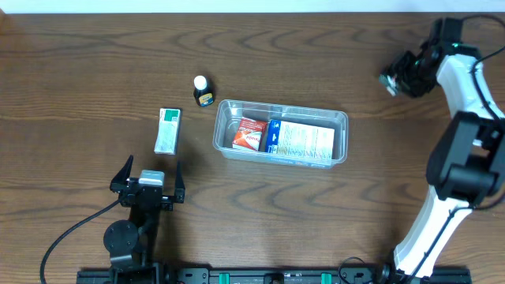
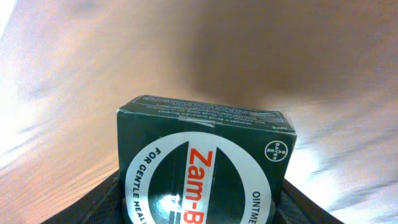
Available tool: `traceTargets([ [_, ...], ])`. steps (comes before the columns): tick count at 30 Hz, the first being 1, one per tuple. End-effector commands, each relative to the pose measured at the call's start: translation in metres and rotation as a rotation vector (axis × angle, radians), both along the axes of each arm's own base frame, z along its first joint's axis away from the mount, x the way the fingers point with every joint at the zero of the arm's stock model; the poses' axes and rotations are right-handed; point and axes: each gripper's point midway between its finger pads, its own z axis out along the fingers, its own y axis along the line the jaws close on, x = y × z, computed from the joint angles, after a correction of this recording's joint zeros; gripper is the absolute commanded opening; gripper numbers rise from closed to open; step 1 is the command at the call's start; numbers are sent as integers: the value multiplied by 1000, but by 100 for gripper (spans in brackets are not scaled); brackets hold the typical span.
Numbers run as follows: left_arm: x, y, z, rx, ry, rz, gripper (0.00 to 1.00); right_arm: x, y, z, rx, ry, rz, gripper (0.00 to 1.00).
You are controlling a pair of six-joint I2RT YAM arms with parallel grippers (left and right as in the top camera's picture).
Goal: Pack container
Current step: 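Carry the green tin with the right gripper over the container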
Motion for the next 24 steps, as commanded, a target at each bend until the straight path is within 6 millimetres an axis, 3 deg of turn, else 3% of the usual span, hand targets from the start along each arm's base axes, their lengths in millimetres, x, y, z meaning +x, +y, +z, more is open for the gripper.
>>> traceTargets([
  [1, 0, 0, -16, -19, 46, 0, 98, 1, 57, 91, 209, -228, 216, 58],
  [5, 0, 0, -16, -19, 46, 0, 98, -14, 107, 143, 344, -335, 376, 58],
  [9, 0, 0, -16, -19, 46, 0, 98, -37, 165, 168, 410, -354, 523, 59],
  [18, 0, 0, -16, -19, 46, 0, 98, -96, 298, 146, 354, -217, 780, 61],
  [20, 0, 0, -16, -19, 46, 0, 98, -108, 320, 137, 285, -185, 799, 61],
  [24, 0, 0, -16, -19, 46, 0, 98, -129, 343, 116, 129, -119, 793, 62],
])
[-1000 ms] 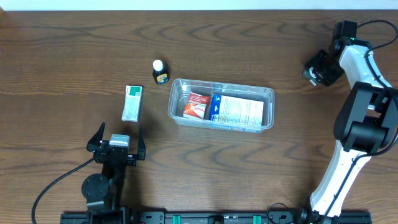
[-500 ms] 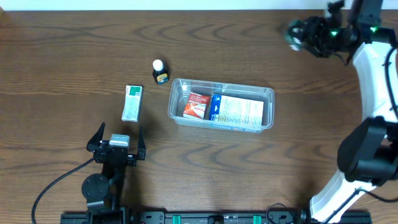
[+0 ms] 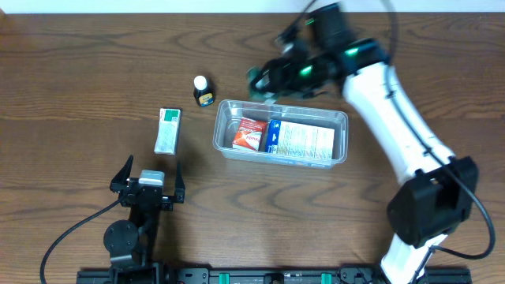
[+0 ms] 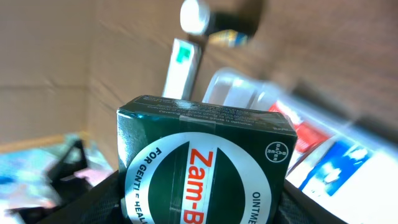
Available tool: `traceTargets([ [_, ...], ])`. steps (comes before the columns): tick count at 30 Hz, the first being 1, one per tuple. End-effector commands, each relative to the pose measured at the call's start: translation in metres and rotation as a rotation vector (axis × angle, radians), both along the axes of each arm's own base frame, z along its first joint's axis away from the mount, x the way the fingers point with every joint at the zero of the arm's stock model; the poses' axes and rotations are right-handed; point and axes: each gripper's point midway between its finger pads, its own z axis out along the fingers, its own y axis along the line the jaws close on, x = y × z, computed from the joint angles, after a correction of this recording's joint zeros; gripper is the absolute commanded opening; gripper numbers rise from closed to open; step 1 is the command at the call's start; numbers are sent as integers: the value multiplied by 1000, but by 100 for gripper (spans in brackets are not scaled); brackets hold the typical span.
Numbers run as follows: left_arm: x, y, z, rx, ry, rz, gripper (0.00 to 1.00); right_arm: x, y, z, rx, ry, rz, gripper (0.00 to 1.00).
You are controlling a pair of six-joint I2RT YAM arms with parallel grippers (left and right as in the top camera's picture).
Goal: Pack container
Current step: 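Carry the green tin with the right gripper over the container, then lower the green tin into the container beside the red box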
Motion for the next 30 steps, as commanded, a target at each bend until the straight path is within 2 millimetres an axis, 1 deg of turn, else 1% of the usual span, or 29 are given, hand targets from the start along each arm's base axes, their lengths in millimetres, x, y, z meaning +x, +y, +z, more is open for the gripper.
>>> traceTargets([
  [1, 0, 0, -16, -19, 46, 0, 98, -5, 4, -17, -172, -31, -71, 62],
  [6, 0, 0, -16, -19, 46, 0, 98, -20, 17, -30, -326, -61, -146, 63],
  [12, 0, 0, -16, -19, 46, 0, 98, -31, 25, -40, -450, -100, -257, 62],
  [15, 0, 0, -16, -19, 46, 0, 98, -37, 27, -52, -494, -95, -301, 63],
  [24, 0, 0, -16, -19, 46, 0, 98, -42, 23, -100, -528, -44, -355, 62],
  [30, 0, 0, -16, -19, 46, 0, 98, -39, 22, -116, -520, -59, -372, 63],
])
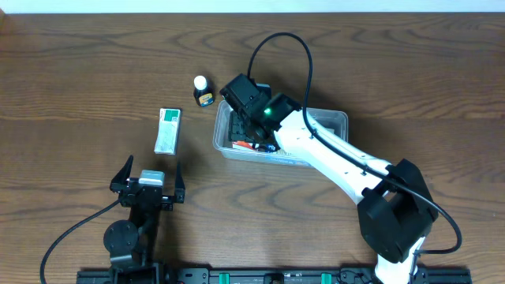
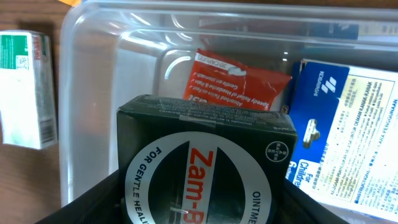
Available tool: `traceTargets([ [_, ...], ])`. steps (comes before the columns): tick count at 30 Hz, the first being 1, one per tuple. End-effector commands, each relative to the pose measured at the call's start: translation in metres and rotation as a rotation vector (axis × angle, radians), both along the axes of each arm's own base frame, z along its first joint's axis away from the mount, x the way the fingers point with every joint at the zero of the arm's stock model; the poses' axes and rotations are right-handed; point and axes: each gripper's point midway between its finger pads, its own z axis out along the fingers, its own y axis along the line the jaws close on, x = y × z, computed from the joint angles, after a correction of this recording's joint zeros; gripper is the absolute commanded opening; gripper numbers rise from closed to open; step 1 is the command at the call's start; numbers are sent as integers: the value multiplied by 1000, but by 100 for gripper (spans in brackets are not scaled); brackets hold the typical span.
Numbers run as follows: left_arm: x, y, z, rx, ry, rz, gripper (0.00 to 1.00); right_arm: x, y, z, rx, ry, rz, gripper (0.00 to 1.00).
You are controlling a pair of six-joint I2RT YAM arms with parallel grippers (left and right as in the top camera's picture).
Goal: Pack container
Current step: 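Lower the green tin into the container beside the red box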
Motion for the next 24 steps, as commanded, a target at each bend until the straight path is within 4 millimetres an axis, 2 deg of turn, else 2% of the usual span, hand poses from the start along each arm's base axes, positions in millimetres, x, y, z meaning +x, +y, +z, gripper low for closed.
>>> traceTargets([
  [1, 0, 0, -16, -19, 46, 0, 98, 4, -7, -10, -18, -17, -50, 62],
  [20, 0, 0, -16, -19, 46, 0, 98, 12, -12, -37, 12, -64, -141, 64],
  [24, 0, 0, -16, -19, 46, 0, 98, 12, -13, -38, 8, -66, -144, 64],
])
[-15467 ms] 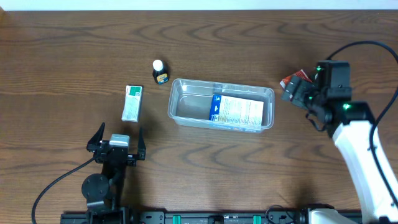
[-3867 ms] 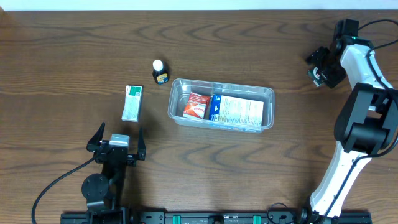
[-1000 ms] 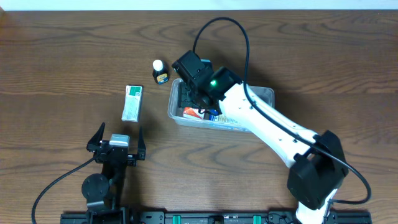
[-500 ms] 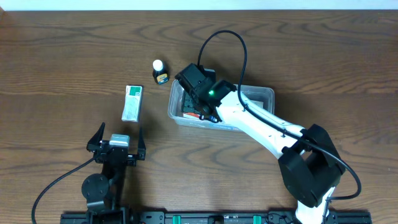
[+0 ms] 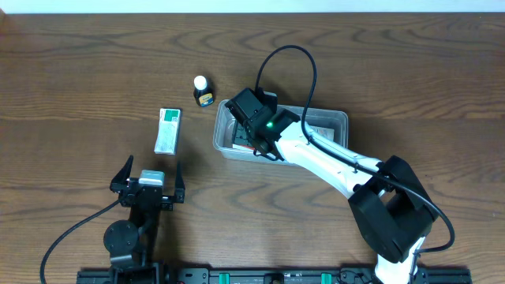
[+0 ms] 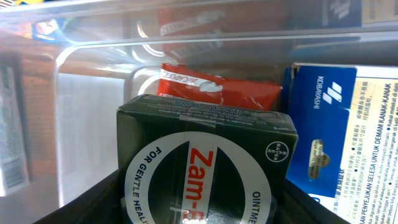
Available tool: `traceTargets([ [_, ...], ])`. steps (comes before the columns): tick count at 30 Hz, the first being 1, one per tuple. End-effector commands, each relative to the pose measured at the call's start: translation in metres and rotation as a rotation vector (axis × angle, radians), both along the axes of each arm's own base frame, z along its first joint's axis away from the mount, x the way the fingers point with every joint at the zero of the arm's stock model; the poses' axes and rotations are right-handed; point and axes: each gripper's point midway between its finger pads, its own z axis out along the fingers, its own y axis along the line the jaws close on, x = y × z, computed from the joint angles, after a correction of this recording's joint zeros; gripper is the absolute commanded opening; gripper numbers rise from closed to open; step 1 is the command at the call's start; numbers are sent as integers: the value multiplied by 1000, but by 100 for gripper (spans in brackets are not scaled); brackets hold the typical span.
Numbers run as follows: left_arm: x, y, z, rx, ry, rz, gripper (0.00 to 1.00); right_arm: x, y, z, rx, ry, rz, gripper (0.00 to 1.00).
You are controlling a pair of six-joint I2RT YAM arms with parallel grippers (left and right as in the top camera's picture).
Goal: Pack container
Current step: 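Lower the green tin into the container beside the red box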
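Observation:
My right gripper (image 5: 251, 134) is down inside the left end of the clear plastic container (image 5: 341, 118), shut on a dark green Zam-Buk ointment box (image 6: 205, 165). In the right wrist view the box fills the foreground, with a red packet (image 6: 217, 90) just beyond it and a blue and white box (image 6: 336, 130) to its right, both lying in the container (image 6: 93, 59). My left gripper (image 5: 147, 180) rests open near the front left of the table.
A white and green carton (image 5: 166, 130) lies on the table left of the container. A small dark bottle with a white cap (image 5: 202, 91) stands behind it. The right arm stretches from the front right across to the container.
My right gripper has gone lower into the container's left end with the green box; the container walls now stand around it. The left gripper is unmoved.
My right gripper held the green box at the far right of the table. Then it was behind the container's left end, then over the left part above the red packet, and now it is down inside there.

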Motion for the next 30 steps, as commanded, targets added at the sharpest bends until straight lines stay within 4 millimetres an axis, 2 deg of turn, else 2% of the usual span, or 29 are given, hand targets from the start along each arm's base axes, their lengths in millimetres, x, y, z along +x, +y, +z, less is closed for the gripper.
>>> traceTargets([
  [1, 0, 0, -16, -19, 46, 0, 98, 5, -5, -2, -14, -14, -36, 64],
  [5, 0, 0, -16, -19, 46, 0, 98, 5, -5, -2, -14, -14, -36, 66],
  [12, 0, 0, -16, -19, 46, 0, 98, 5, -5, -2, -13, -14, -36, 79],
  [20, 0, 0, -16, -19, 46, 0, 98, 5, -5, -2, -14, -14, -35, 77],
  [24, 0, 0, -16, -19, 46, 0, 98, 5, -5, 5, -8, -29, -23, 76],
  [30, 0, 0, -16, -19, 46, 0, 98, 5, -6, 31, -3, -77, 30, 76],
])
